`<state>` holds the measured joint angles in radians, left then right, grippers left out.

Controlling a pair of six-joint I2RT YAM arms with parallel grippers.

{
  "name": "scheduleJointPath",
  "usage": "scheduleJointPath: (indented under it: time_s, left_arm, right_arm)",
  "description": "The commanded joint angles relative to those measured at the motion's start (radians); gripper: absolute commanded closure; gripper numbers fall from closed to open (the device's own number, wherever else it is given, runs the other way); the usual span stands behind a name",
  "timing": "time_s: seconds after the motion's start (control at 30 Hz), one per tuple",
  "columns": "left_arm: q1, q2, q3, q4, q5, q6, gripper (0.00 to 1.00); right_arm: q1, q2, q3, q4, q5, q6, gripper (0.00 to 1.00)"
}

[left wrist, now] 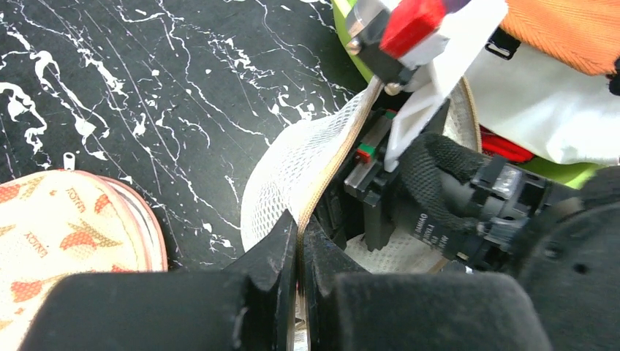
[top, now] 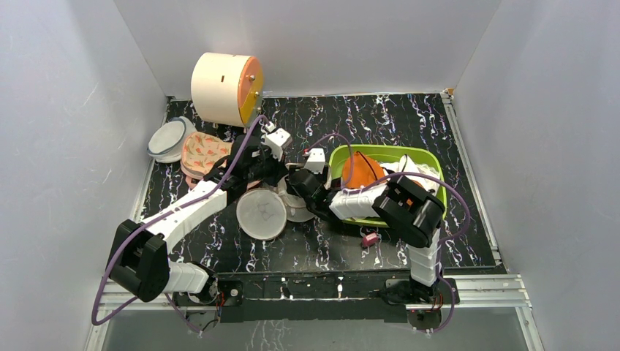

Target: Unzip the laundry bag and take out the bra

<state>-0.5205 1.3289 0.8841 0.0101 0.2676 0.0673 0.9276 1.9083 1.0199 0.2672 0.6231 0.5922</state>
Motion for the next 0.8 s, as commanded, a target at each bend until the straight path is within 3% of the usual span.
scheduleJointPath:
  time_s: [0.0, 0.07, 0.27, 0.37, 0.77]
  left_arm:
    - [-0.014, -0.03, 0.01, 0.022, 0.059, -0.008, 1.0]
    - [-0.015, -0.03, 0.009, 0.022, 0.058, -0.008, 1.0]
    - [-0.014, -0.026, 0.009, 0.021, 0.056, -0.008, 1.0]
    - [-0.014, -0.027, 0.009, 0.022, 0.055, -0.008, 1.0]
    - [-0.015, -0.028, 0.009, 0.018, 0.041, -0.006, 1.0]
  right_arm:
    - [-0.003, 0.036, 0.016, 0.029, 0.034, 0.006, 0.34]
    - [-0.003, 0.042, 0.011, 0.034, 0.032, 0.009, 0.39]
    - [-0.003, 0.03, 0.018, 0.03, 0.008, -0.021, 0.82]
    - [-0.003, -0.005, 0.017, 0.024, -0.019, -0.056, 0.99]
    - [-0.001, -0.255, -0.057, -0.044, -0.197, -0.126, 1.0]
